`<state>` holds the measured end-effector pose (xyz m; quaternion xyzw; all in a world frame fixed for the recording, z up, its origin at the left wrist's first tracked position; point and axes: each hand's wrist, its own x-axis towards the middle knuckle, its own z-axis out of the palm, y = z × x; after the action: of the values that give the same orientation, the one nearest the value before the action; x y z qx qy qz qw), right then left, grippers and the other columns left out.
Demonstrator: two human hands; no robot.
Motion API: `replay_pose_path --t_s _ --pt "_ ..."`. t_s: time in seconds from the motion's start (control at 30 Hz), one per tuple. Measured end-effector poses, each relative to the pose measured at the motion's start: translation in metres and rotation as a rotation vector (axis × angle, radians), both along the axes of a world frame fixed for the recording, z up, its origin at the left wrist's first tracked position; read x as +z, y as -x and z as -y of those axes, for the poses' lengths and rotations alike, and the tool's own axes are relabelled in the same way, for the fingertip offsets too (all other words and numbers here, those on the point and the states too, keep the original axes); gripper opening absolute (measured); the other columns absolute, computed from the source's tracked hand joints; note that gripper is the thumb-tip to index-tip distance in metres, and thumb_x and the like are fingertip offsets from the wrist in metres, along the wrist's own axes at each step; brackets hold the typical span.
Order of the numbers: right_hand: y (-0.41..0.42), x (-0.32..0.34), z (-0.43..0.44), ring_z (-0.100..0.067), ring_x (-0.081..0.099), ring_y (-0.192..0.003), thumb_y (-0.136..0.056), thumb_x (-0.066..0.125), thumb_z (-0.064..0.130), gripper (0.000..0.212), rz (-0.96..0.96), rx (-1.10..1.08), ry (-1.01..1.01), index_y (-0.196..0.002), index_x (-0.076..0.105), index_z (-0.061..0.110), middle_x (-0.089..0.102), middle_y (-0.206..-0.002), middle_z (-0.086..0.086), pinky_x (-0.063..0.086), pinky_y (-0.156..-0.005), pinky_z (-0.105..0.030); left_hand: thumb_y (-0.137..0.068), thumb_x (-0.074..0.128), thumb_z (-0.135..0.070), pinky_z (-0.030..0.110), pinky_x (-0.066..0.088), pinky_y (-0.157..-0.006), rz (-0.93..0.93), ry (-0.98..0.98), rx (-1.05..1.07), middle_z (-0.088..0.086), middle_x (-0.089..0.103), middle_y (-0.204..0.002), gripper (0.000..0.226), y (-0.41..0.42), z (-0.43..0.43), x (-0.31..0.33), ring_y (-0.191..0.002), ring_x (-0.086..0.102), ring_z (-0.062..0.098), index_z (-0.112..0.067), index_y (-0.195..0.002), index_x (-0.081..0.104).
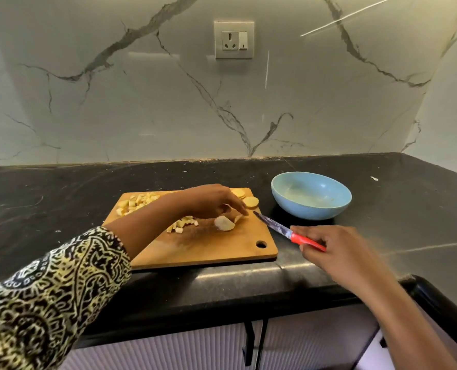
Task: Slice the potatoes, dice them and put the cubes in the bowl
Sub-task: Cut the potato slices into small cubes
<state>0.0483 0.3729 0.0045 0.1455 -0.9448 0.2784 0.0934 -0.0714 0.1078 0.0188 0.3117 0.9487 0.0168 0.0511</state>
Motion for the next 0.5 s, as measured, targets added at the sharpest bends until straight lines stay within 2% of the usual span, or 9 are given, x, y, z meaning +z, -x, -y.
replay_pose_path --t_s 0.07,0.13,0.2,0.27,0.4,0.5 --pt "0.003 -0.005 0.004 0.015 0.05 -0.058 -0.088 0.062 0.02 0.035 -0.021 -0.008 0.033 -0.117 0.066 0.039 0.056 -0.062 0.018 0.037 -0.052 -0.007 -0.095 0.054 -0.015 0.032 0.042 -0.101 -0.017 0.052 -0.009 -0.009 0.054 -0.134 0.039 0.004 0.002 -0.003 -0.119 0.046 0.013 -0.036 -0.128 0.057" --pt "0.008 -0.012 0.01 0.012 0.052 -0.062 -0.089 0.062 0.02 0.035 -0.056 -0.019 0.063 -0.12 0.066 0.036 0.058 -0.065 0.019 0.039 -0.055 -0.008 -0.095 0.054 -0.018 0.023 0.04 -0.096 -0.051 0.035 -0.019 -0.009 0.056 -0.131 0.036 0.003 0.005 -0.004 -0.116 0.046 0.01 -0.034 -0.127 0.059" --pt "0.014 -0.019 0.016 0.005 0.055 -0.065 -0.089 0.061 0.02 0.036 -0.09 -0.036 0.11 -0.121 0.066 0.035 0.066 -0.077 0.018 0.039 -0.057 -0.008 -0.095 0.054 -0.018 0.011 0.034 -0.084 -0.101 0.015 -0.048 -0.009 0.058 -0.129 0.034 0.001 0.009 -0.005 -0.111 0.046 0.006 -0.03 -0.126 0.061" --pt "0.02 -0.027 0.022 0.002 0.058 -0.073 -0.088 0.062 0.019 0.037 -0.122 -0.044 0.163 -0.123 0.065 0.032 0.07 -0.094 0.017 0.039 -0.063 -0.006 -0.095 0.054 -0.016 0.007 0.031 -0.078 -0.136 0.004 -0.06 -0.009 0.06 -0.128 0.033 -0.002 0.012 -0.007 -0.11 0.047 0.006 -0.028 -0.125 0.062" --pt "0.027 -0.036 0.033 -0.003 0.06 -0.082 -0.089 0.063 0.018 0.039 -0.158 -0.044 0.223 -0.127 0.061 0.029 0.071 -0.101 0.009 0.044 -0.071 -0.014 -0.096 0.052 -0.015 0.013 0.031 -0.092 -0.126 -0.008 -0.056 -0.009 0.056 -0.132 0.035 -0.008 0.018 -0.009 -0.118 0.047 0.008 -0.027 -0.127 0.06" --pt "0.029 -0.039 0.036 -0.003 0.059 -0.082 -0.089 0.063 0.02 0.04 -0.151 -0.038 0.21 -0.128 0.06 0.028 0.07 -0.102 0.008 0.043 -0.071 -0.014 -0.096 0.053 -0.02 0.02 0.035 -0.1 -0.061 -0.047 -0.056 -0.011 0.055 -0.134 0.035 -0.012 0.023 -0.007 -0.122 0.047 0.008 -0.028 -0.13 0.056"
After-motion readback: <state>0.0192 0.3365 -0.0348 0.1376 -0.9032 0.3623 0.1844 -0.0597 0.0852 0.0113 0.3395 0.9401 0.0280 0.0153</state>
